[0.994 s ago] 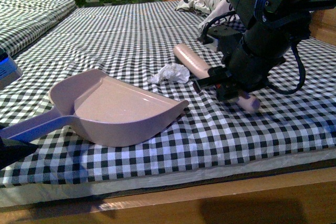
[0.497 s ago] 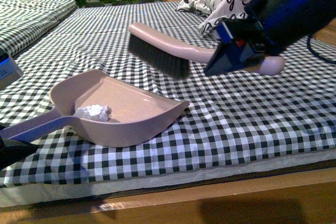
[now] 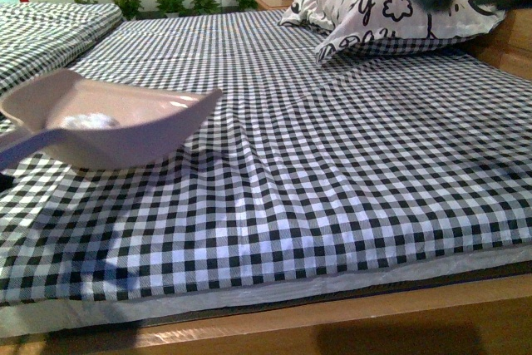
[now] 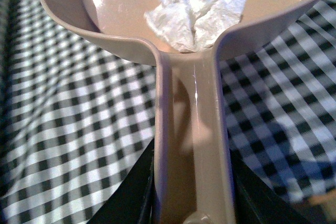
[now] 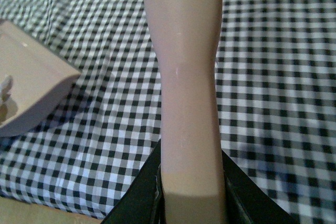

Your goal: Clean up trash

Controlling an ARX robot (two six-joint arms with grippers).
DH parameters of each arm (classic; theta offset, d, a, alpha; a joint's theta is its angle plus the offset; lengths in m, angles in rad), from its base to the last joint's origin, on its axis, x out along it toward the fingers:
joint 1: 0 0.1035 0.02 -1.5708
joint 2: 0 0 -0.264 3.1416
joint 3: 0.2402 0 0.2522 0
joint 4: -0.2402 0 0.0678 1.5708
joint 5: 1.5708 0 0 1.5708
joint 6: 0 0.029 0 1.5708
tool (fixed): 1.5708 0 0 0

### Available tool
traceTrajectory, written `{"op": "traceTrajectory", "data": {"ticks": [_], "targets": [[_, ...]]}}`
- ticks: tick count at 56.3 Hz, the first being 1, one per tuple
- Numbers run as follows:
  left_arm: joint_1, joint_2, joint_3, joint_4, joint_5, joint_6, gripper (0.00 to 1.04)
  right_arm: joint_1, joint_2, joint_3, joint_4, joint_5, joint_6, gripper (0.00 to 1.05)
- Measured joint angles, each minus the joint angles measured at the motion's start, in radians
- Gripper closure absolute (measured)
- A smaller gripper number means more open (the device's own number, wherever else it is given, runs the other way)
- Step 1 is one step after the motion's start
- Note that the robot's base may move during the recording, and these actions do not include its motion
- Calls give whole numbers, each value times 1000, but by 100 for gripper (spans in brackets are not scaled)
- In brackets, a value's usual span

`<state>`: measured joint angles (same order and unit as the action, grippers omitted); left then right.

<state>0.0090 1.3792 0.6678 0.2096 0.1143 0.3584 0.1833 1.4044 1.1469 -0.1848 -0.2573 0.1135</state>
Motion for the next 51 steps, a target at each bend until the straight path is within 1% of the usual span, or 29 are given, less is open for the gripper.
{"op": "traceTrajectory", "data": {"ticks": [9, 17, 26, 29, 39, 45, 51], "targets": [[4, -80, 0, 45, -156, -81, 78, -49, -183, -52, -18, -59, 58, 85], [-23, -201, -9, 74, -273, -98, 78, -80, -347, -63, -32, -97, 66, 85], [-125, -393, -50, 75, -389, -93, 78, -115, -512, -64, -59, -138, 64, 85], [-150, -438, -61, 66, -411, -95, 78, -122, -541, -64, -67, -143, 65, 85], [-241, -601, -117, 48, -557, -87, 78, -156, -632, -66, -95, -174, 79, 85], [-307, -677, -149, 47, -639, -71, 78, -164, -679, -69, -109, -172, 87, 85], [-384, -730, -169, 48, -721, -60, 78, -155, -732, -88, -126, -145, 93, 85]]}}
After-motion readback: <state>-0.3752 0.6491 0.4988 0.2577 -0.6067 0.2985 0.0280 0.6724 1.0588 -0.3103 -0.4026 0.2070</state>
